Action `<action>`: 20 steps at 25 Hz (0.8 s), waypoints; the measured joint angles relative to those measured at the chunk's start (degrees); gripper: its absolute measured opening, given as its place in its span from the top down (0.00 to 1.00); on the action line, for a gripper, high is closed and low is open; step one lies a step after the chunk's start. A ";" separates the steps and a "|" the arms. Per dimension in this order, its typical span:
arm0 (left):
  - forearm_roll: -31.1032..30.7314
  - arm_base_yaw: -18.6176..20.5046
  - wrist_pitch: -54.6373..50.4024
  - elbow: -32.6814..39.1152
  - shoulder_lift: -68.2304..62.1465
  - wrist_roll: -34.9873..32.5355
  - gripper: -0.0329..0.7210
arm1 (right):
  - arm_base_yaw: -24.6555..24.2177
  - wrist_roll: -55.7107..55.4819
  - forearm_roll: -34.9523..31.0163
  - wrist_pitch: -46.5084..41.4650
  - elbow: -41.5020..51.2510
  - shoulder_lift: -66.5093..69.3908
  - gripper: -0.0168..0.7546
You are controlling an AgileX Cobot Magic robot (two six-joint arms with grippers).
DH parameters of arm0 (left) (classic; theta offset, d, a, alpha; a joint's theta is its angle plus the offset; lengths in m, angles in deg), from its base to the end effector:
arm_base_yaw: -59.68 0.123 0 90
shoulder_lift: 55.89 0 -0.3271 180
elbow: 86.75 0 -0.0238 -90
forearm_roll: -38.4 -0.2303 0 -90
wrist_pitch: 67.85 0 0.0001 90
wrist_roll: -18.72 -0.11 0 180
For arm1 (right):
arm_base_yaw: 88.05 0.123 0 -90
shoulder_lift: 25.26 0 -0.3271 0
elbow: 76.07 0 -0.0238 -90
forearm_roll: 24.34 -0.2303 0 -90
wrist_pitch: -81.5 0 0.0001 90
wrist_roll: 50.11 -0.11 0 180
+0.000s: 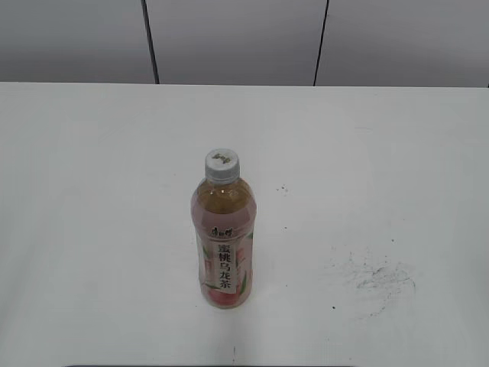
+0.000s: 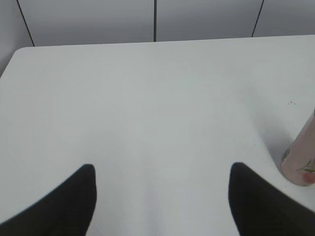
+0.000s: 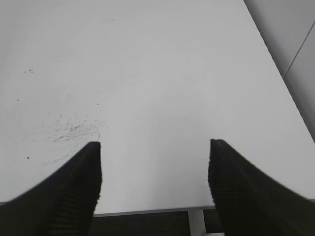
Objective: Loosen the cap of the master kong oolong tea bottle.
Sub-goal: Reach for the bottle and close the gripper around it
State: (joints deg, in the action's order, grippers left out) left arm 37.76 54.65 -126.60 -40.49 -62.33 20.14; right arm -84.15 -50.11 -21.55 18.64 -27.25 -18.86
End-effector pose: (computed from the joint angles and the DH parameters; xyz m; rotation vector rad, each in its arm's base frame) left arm -0.0536 0.0058 0.2779 0.0606 1.9447 -0.0615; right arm -0.0521 -0.0083 0.2586 -0.0662 2.0589 -0.0163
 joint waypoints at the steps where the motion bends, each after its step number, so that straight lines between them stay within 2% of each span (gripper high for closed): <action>1: 0.00 0.00 0.00 0.00 0.00 0.00 0.29 | 0.00 0.00 0.00 0.00 0.00 0.00 0.32; 20: 0.00 0.00 0.00 0.00 0.00 0.00 0.29 | 0.00 0.00 0.00 0.00 0.00 0.00 0.32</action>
State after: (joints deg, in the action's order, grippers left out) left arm 37.76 54.65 -126.60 -40.49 -62.33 20.14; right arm -84.15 -50.11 -21.55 18.64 -27.25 -18.86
